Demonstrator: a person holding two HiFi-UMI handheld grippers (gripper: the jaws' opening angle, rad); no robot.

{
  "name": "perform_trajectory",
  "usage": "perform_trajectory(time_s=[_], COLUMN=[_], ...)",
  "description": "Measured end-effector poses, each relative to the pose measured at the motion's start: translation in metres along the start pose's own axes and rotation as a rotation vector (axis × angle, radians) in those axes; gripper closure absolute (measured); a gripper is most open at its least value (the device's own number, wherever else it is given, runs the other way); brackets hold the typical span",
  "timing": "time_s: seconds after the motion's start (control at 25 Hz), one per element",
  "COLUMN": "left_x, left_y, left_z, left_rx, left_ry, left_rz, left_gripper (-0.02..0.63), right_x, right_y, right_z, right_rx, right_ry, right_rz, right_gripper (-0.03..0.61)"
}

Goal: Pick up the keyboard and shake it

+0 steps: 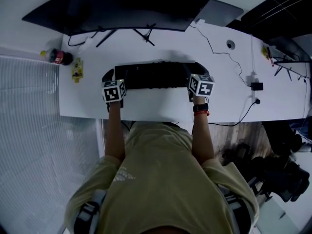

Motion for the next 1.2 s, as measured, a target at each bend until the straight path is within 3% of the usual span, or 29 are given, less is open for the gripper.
perform_trajectory(time_s=[0.32,1.2], left_x=[-0.001,0.013], left_y=[0.017,0.043], left_z=[0.004,0.022], left_rx=[-0.064,-0.146], left_ry=[-0.002,-0.086], left_rz=[0.068,0.112], left_gripper=[0.268,0.268], right_x=[-0.003,-0.003], right_y=[0.010,0.028], right_z=[-0.026,-0.035], right_rx=[-0.035,-0.010], right_ry=[0.022,0.073], right_rz=[0.040,0.125], right_gripper=[0.275,0.270])
Point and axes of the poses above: the fingertips, and each gripper's own axes: y forward along the fingers, z to its left, x out of its top, the point moved 5 cm from there along -y, backward along the fingers, and after that the axes turned 14 degrees about z, right-handed, at the moved point
